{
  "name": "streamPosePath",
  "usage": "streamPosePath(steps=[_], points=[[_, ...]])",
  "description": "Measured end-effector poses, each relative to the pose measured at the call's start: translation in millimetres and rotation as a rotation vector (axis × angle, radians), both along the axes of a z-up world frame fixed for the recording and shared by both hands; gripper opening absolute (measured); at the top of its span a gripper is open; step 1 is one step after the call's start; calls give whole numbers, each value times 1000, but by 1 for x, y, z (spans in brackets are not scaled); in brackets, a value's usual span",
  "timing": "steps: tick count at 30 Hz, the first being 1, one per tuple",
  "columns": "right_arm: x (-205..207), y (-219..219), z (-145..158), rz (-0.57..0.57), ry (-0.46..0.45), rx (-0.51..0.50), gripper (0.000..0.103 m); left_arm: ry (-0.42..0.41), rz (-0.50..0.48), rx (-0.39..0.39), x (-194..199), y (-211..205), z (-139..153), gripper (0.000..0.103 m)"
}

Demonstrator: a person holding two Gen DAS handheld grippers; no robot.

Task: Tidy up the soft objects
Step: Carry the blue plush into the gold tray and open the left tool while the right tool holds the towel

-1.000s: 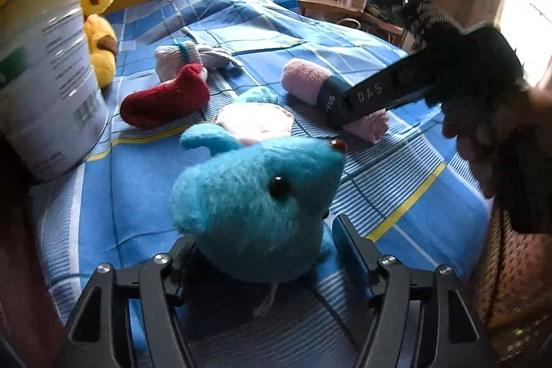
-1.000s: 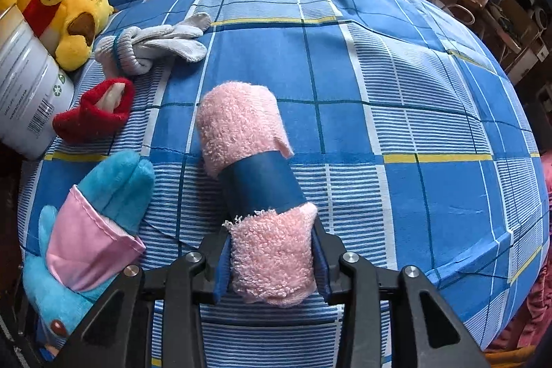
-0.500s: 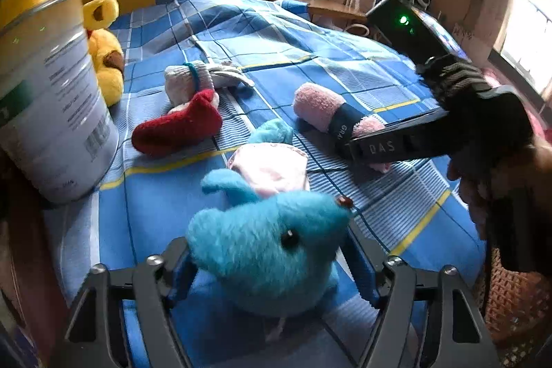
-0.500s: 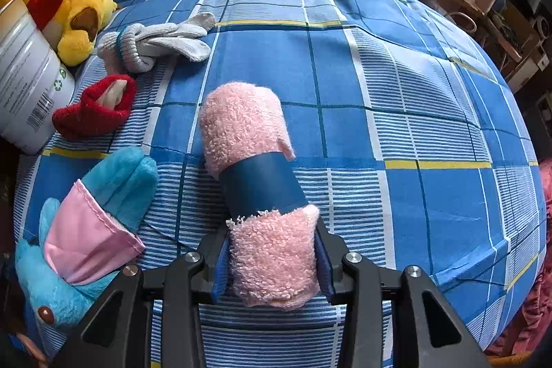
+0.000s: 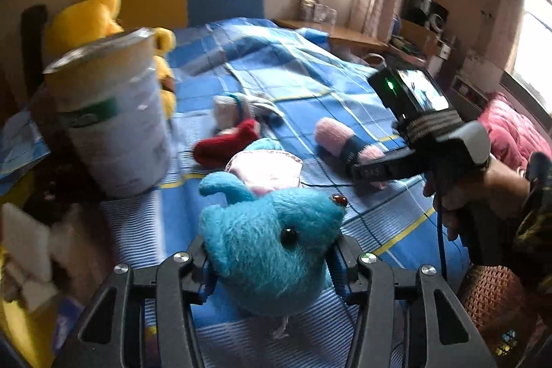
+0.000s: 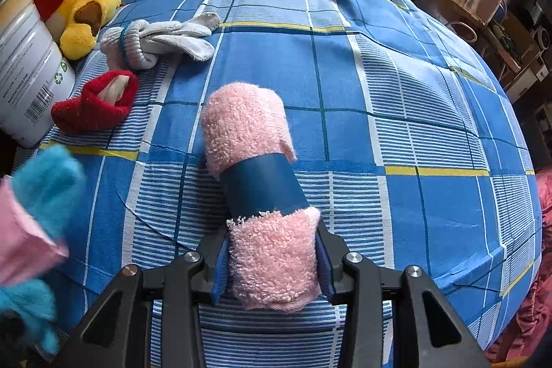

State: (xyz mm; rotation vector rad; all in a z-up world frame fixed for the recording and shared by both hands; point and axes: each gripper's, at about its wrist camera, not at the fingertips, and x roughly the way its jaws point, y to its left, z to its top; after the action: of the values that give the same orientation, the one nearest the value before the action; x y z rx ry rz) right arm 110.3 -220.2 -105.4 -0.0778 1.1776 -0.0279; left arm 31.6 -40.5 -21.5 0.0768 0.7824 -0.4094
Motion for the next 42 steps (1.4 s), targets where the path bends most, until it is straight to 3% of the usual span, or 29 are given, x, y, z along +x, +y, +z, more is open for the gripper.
streamPosePath(steps=[29,34,42], points=[[-9,4,-1,34,-26,-36,41,-55,270,-28,-25,100,34,55],[-9,5,-1,34,-26,-38,41,-52,339,-38,-27,129,35,55],[-10,6,-1,40,-29,-48,41,-26,520,-65,-39,209,30,55]])
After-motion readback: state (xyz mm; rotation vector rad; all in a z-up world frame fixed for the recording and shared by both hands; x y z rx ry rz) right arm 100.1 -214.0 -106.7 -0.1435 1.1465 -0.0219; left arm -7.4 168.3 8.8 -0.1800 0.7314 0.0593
